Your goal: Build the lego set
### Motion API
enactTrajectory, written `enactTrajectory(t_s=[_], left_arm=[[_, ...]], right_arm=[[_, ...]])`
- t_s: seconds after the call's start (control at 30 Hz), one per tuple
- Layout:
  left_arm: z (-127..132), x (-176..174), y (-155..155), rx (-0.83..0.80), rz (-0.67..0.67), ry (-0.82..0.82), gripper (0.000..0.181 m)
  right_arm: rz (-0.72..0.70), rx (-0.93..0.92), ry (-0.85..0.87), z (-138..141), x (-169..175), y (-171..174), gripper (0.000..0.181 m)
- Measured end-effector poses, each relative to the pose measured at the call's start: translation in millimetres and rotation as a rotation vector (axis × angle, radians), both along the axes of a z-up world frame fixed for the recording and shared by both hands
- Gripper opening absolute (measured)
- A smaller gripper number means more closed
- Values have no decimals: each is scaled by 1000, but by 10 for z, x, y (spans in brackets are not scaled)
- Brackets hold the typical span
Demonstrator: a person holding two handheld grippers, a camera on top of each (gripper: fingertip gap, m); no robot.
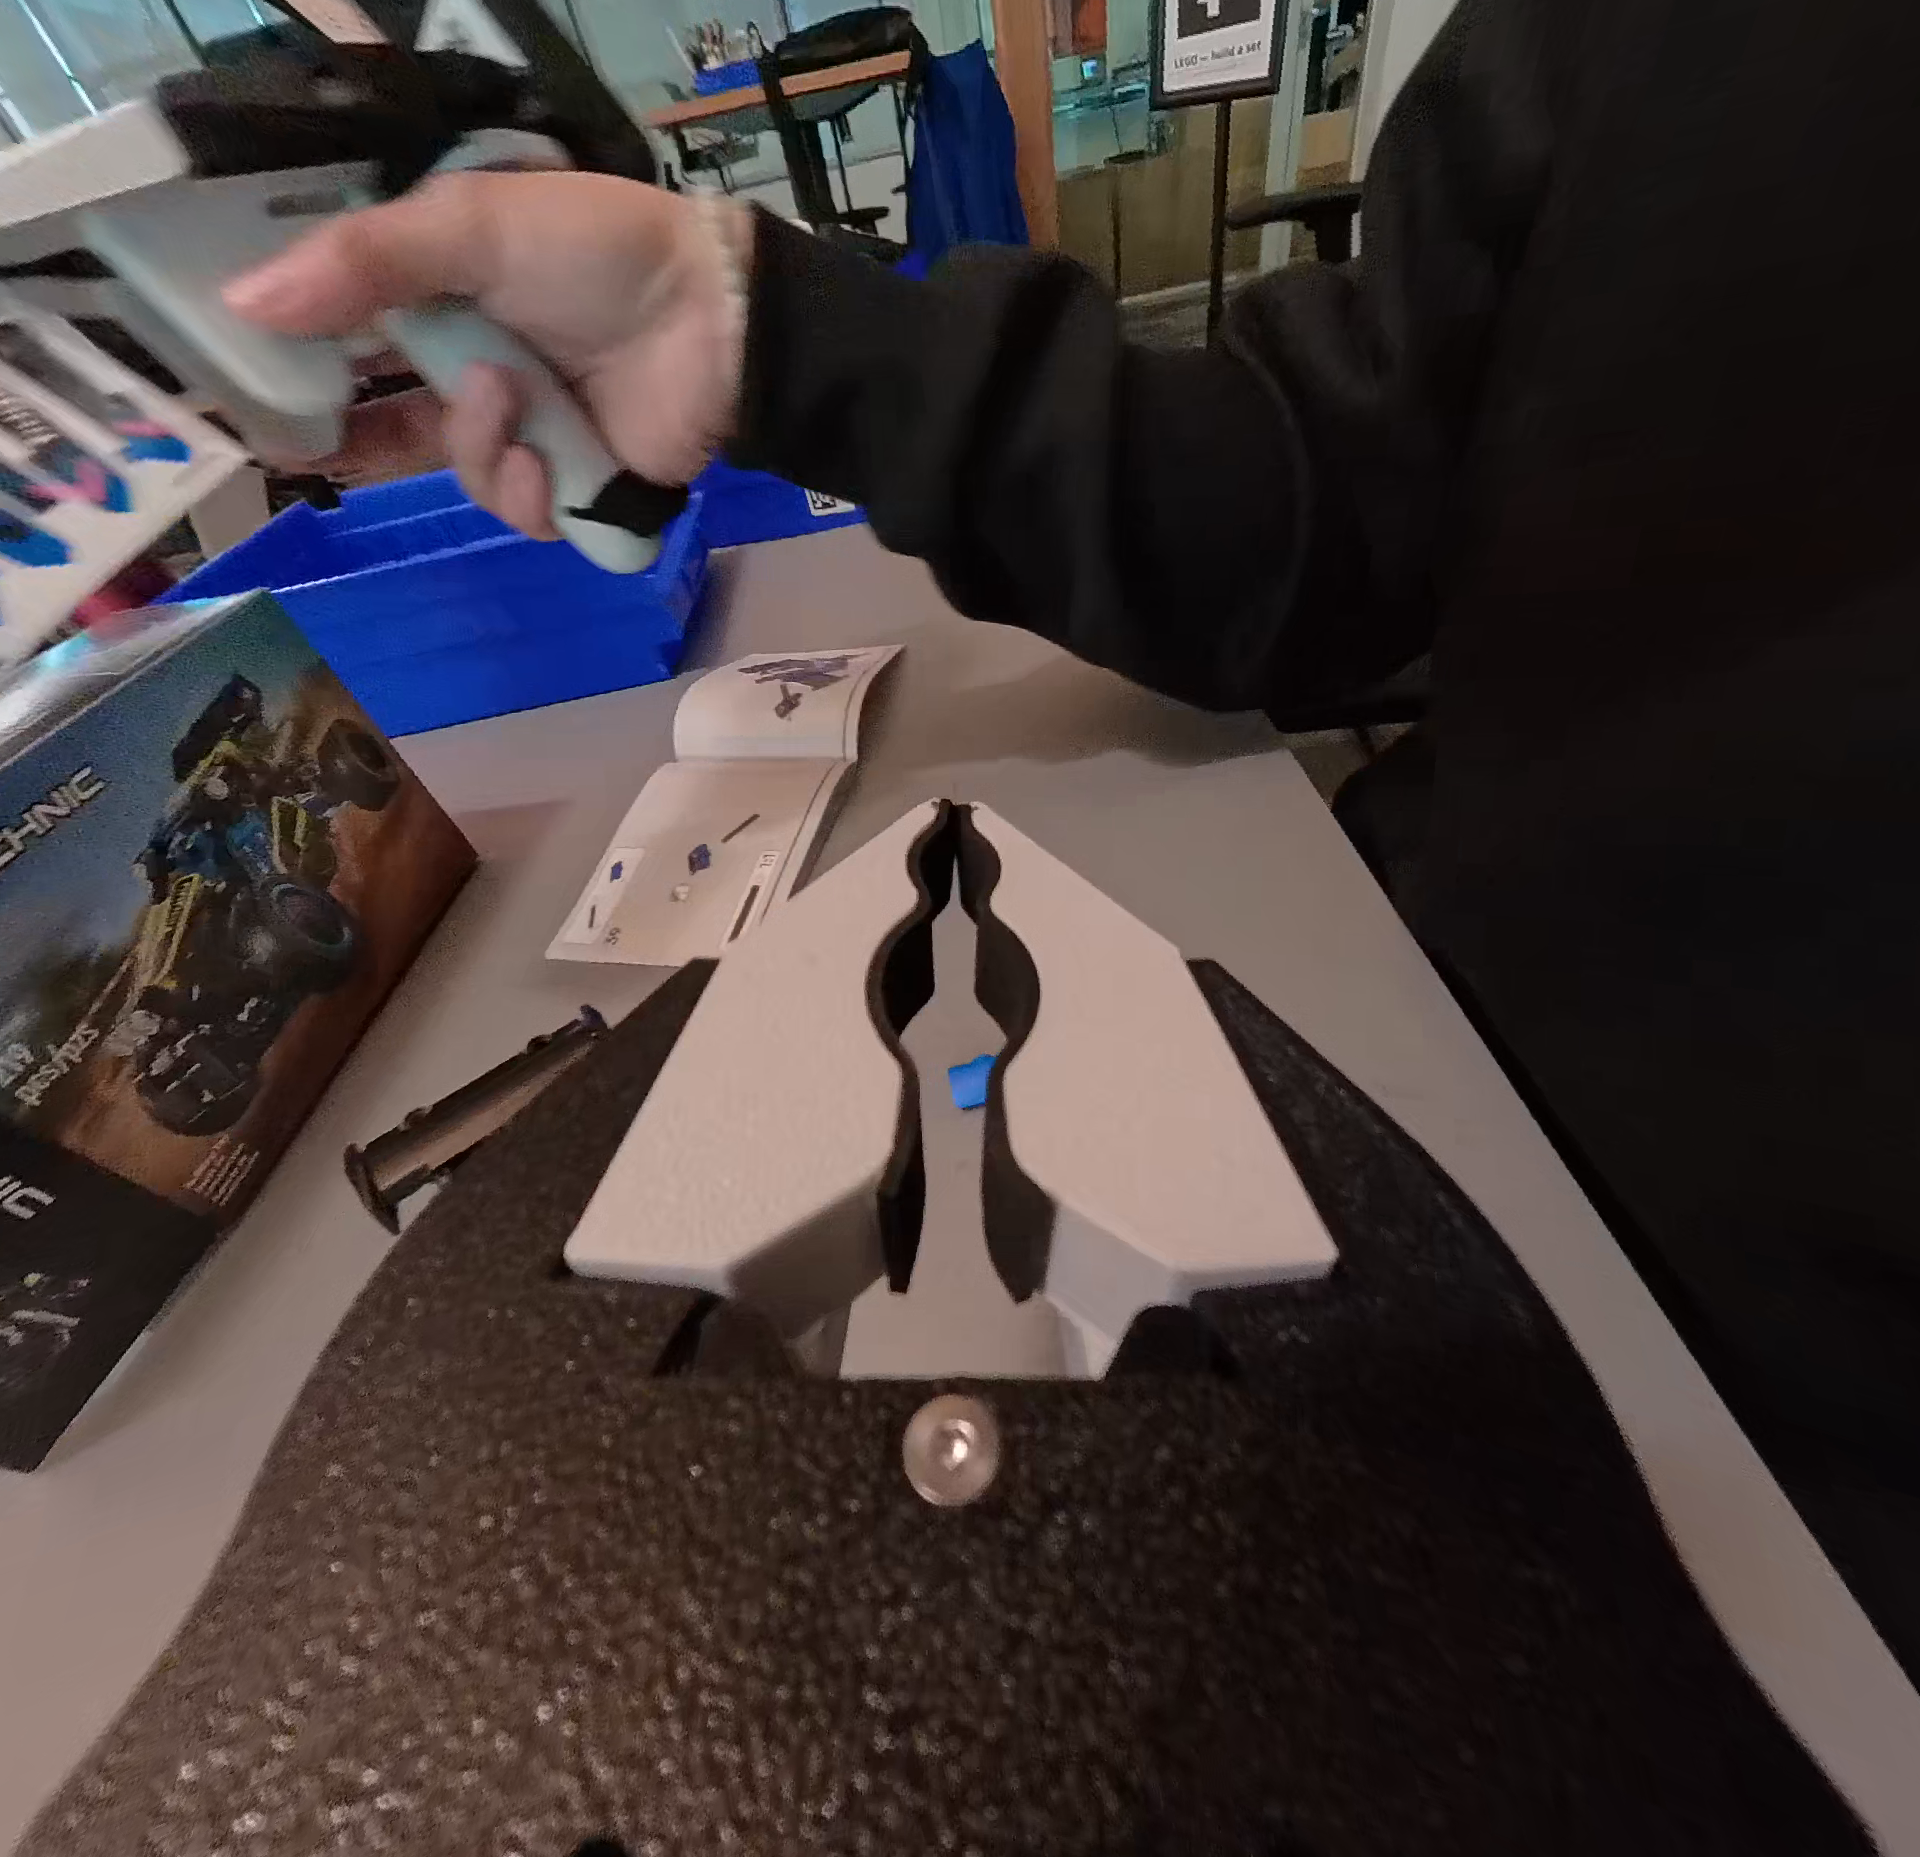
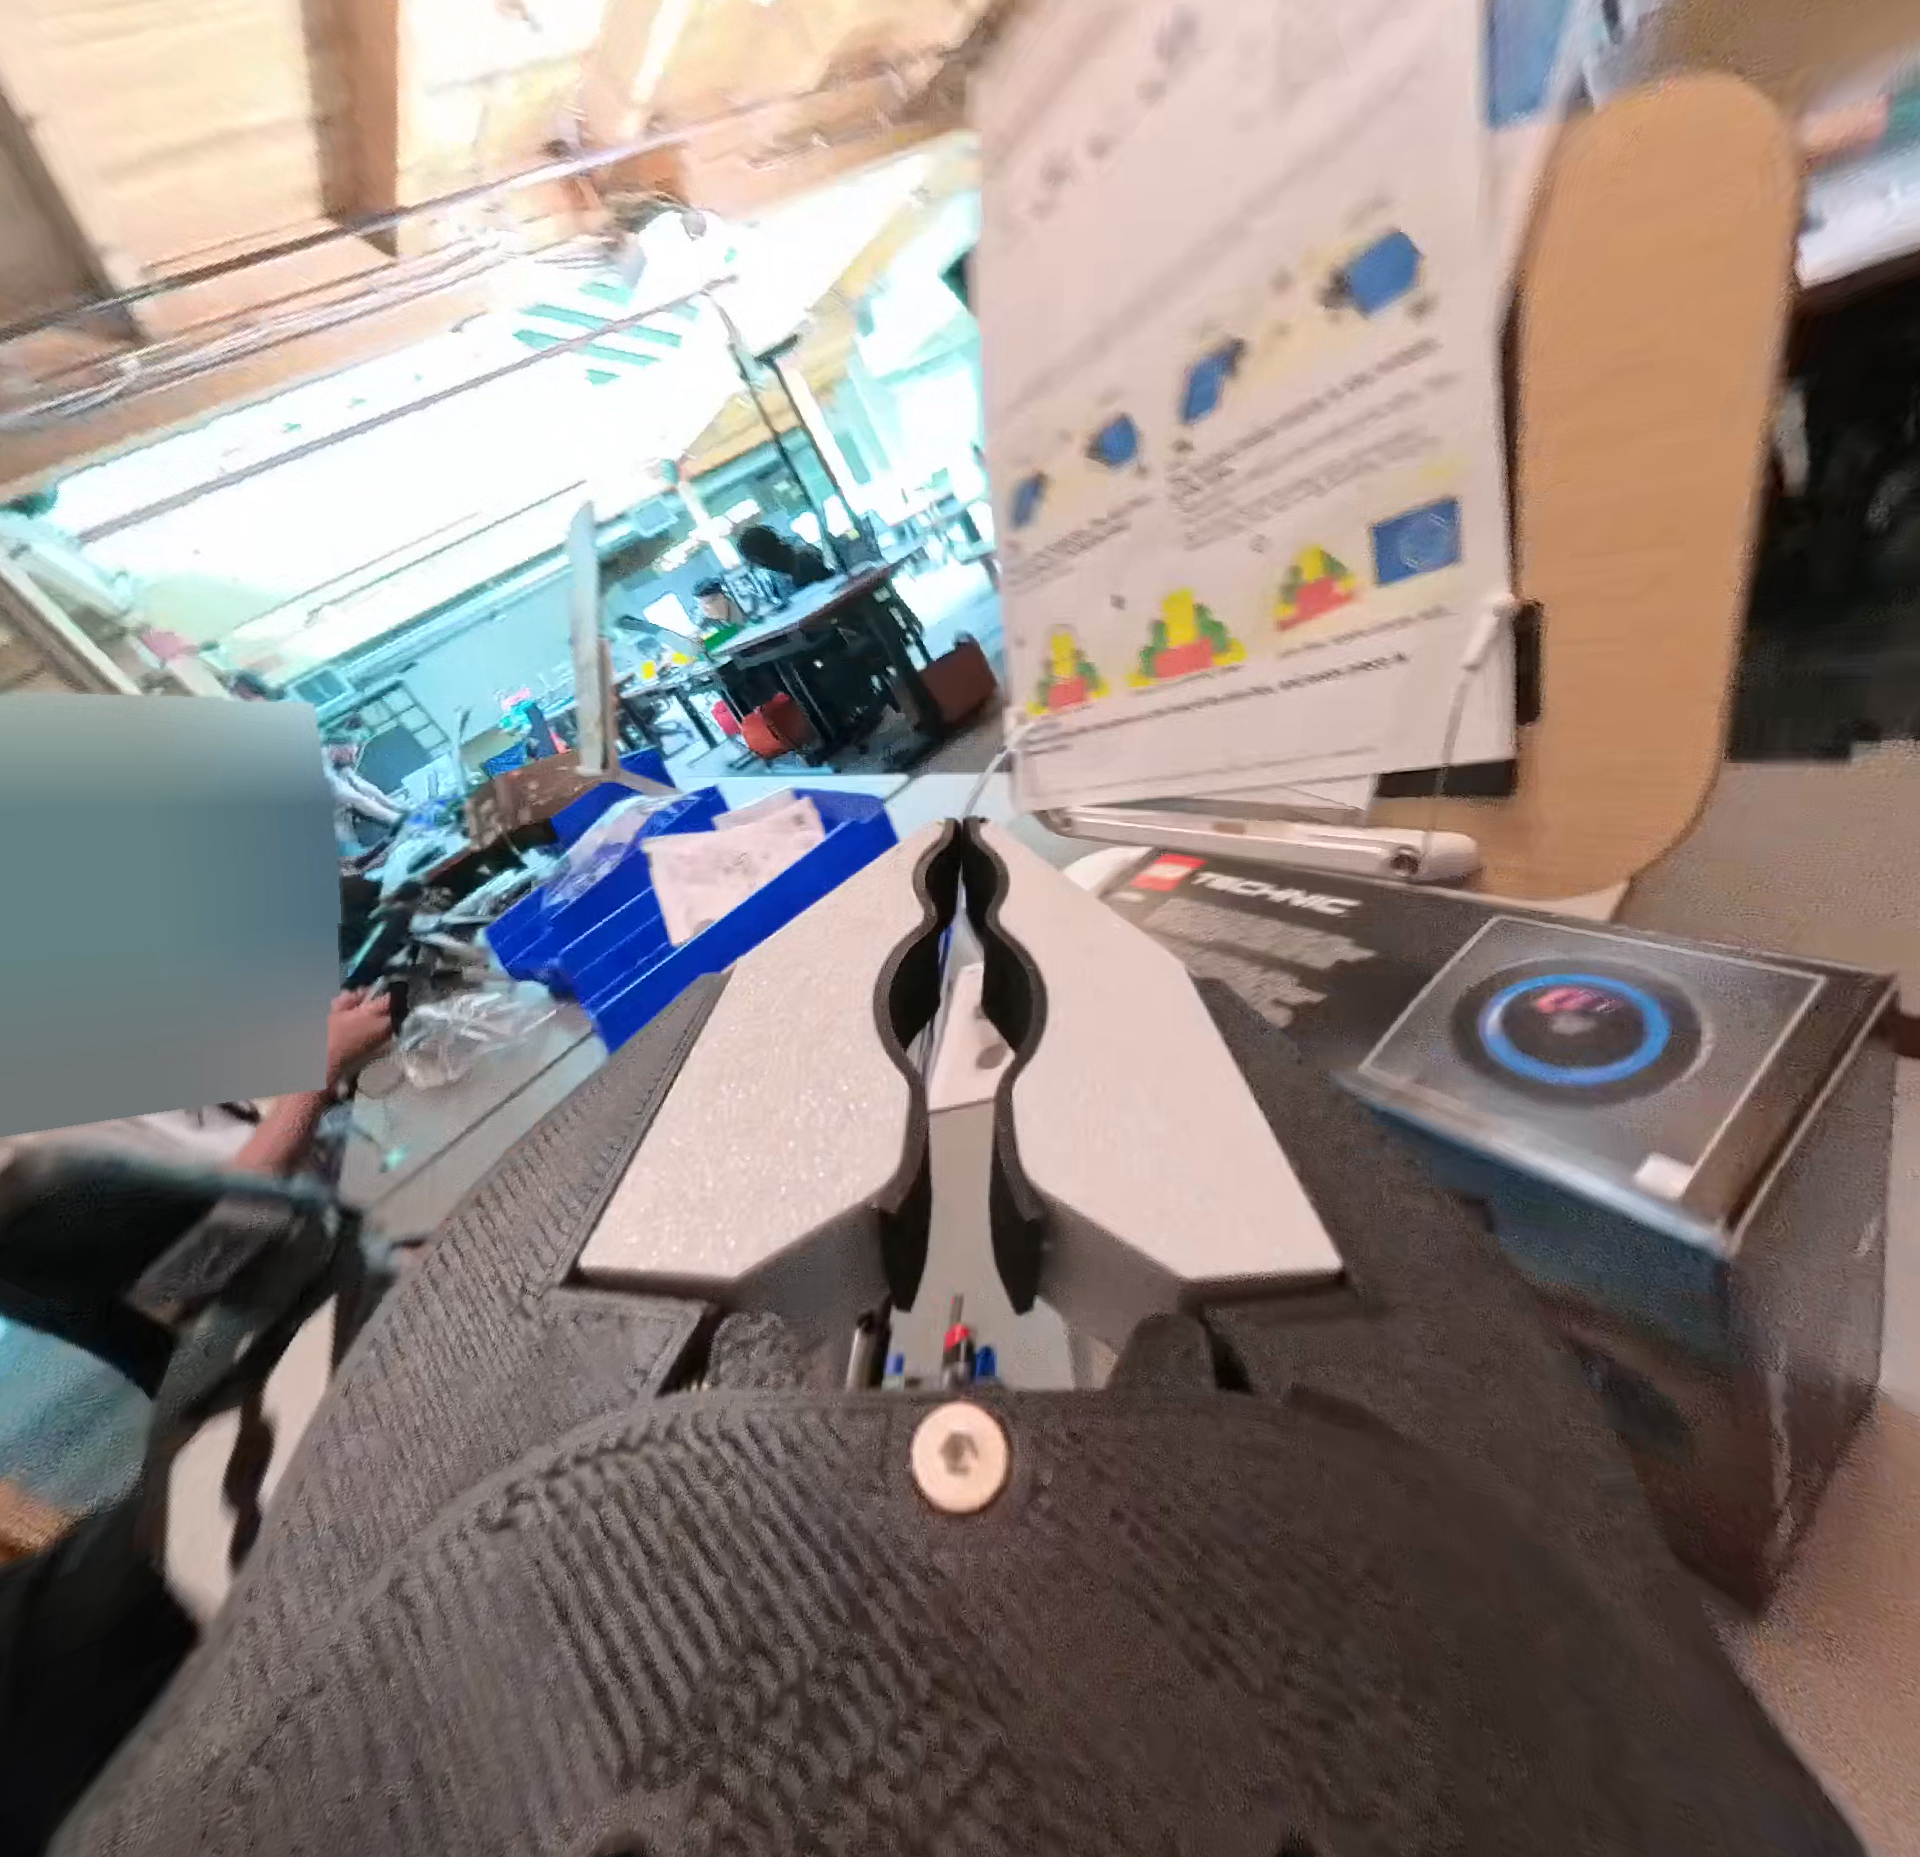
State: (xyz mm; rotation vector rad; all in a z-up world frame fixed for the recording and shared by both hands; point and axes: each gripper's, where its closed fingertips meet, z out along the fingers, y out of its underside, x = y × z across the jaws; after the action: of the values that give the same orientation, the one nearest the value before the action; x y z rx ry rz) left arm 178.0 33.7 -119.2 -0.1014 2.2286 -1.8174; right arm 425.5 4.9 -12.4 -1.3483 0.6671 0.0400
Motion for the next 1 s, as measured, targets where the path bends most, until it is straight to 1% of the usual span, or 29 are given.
enactTrajectory(t_s=[0.07,0.13,0.2,0.27,0.37,0.4,0.47,0.5,0.53,0.57,0.6,0.63,0.7,0.73,0.8,0.83,0.9,0.93,1.0], left_arm=[[14,15,32,-17,9,0,0],[8,23,64,-22,19,0,0],[0,18,94,-21,25,-3,0],[-6,0,115,-26,20,-2,0],[-11,-7,138,-32,11,2,0],[-6,-7,142,-36,8,1,0],[8,-2,147,-43,6,-3,0],[15,2,149,-46,7,-5,0],[18,12,151,-48,12,-10,0],[13,31,153,-44,23,-18,0],[2,56,154,-33,40,-33,0],[-21,82,152,-11,62,-59,0],[-102,123,129,69,110,-150,0],[-149,128,104,120,128,-214,0],[-250,114,37,224,154,-366,0],[-307,102,4,280,159,-452,0],[-419,88,-44,384,161,-624,0],[-455,76,-66,417,155,-710,0],[-498,23,-112,456,111,-872,0]], right_arm=[[-11,2,129,-80,368,106,0],[-42,-59,193,-230,622,159,0],[-65,-129,206,-351,734,174,0],[-121,-226,198,-491,831,124,0],[-187,-368,168,-639,919,30,6],[-224,-424,149,-683,961,-25,11],[-250,-531,121,-762,973,-93,37],[-260,-573,105,-783,967,-125,44],[-278,-612,86,-800,969,-167,55],[-289,-652,73,-814,958,-213,70],[-294,-687,70,-809,918,-261,78],[-301,-709,53,-768,855,-322,81],[-339,-694,-10,-611,664,-464,89],[-313,-665,-31,-564,481,-486,86],[-150,-586,-29,-616,-68,-408,85],[-49,-547,-13,-702,-389,-358,81],[149,-510,56,-993,-1031,-313,69],[205,-504,108,-1158,-1286,-321,66],[339,-469,174,-1414,-1806,-289,65]])
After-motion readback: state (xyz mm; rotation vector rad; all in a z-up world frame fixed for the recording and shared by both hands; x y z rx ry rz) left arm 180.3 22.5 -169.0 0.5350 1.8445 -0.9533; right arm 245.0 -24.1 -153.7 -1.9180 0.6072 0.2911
